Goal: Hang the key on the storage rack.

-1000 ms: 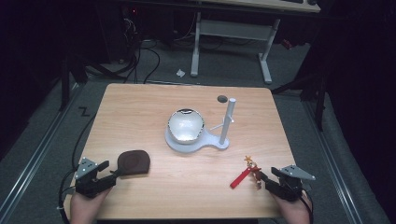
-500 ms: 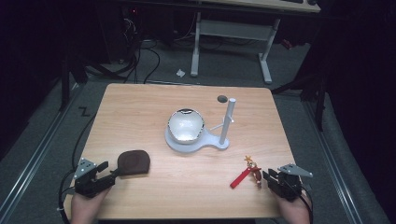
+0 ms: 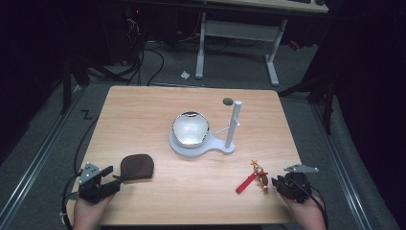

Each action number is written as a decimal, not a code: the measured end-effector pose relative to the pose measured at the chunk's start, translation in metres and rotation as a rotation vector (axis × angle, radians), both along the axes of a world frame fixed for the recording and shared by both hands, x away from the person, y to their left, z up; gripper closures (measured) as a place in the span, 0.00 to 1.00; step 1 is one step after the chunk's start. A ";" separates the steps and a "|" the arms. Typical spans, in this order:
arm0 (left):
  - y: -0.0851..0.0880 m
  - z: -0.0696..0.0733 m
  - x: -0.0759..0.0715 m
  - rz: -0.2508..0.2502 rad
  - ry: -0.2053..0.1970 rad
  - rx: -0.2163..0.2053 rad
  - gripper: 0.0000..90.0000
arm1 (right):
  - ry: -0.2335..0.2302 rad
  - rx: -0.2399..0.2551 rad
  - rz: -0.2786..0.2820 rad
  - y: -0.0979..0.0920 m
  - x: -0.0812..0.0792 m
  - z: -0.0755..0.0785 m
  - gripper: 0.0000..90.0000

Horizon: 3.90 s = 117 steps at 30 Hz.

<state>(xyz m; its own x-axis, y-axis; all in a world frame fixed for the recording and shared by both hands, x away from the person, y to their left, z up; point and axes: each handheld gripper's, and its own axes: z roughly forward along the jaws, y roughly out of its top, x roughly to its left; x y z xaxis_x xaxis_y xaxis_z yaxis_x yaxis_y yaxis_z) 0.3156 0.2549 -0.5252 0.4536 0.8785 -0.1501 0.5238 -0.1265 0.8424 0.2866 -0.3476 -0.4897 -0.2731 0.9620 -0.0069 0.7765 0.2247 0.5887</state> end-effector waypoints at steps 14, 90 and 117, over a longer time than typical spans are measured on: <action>-0.001 -0.001 0.001 -0.008 0.013 -0.006 0.39 | 0.173 -0.072 0.092 0.018 0.016 0.019 0.61; 0.006 -0.005 0.003 -0.025 0.041 -0.042 0.38 | 0.428 -0.188 0.258 0.055 0.051 0.061 0.69; 0.006 -0.006 0.004 -0.031 0.050 -0.040 0.38 | 0.345 -0.202 0.327 0.071 0.063 0.143 0.69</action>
<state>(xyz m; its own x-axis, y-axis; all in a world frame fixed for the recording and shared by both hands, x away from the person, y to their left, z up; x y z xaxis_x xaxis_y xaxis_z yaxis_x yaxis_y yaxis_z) 0.3195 0.2608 -0.5312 0.4714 0.8570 -0.2083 0.5619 -0.1098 0.8199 0.3495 -0.2769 -0.3470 -0.5784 0.8147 -0.0399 0.7880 0.5708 0.2307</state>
